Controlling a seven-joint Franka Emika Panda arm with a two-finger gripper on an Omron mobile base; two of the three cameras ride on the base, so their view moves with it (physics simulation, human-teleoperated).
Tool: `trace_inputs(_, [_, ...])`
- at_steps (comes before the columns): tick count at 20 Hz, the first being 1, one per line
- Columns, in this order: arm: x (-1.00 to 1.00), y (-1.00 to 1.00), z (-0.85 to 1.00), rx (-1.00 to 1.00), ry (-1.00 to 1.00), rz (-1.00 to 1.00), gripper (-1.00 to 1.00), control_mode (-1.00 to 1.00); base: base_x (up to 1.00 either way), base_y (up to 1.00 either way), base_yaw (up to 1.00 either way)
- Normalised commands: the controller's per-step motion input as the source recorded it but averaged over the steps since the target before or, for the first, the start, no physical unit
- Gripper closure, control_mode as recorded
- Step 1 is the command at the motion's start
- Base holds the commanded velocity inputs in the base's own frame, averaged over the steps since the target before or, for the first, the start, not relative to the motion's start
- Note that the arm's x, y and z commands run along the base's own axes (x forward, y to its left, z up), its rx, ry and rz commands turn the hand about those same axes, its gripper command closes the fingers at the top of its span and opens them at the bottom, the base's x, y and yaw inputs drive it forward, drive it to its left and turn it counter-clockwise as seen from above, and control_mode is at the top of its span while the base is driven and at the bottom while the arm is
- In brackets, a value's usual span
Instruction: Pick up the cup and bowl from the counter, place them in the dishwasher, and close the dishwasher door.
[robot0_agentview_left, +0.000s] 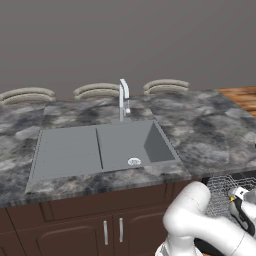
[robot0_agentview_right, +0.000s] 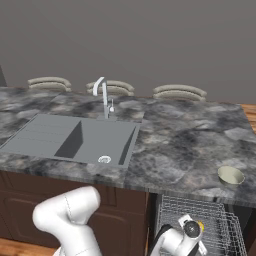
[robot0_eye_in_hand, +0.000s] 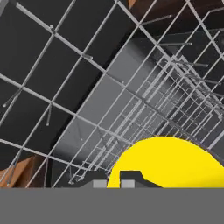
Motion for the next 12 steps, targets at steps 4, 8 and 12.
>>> trace_inputs(4, [0.23, -0.26, -0.37, 0.0, 0.0, 0.0, -1.0, -1.0, 0.0, 0.0, 0.0])
trace_inputs(8, [0.15, -0.26, -0.27, 0.0, 0.0, 0.0, -1.0, -1.0, 0.0, 0.0, 0.0])
trace_inputs(12, [-0.04, -0.34, 0.09, 0.0, -0.03, 0.0, -1.0, -1.0, 0.0, 0.0, 0.0])
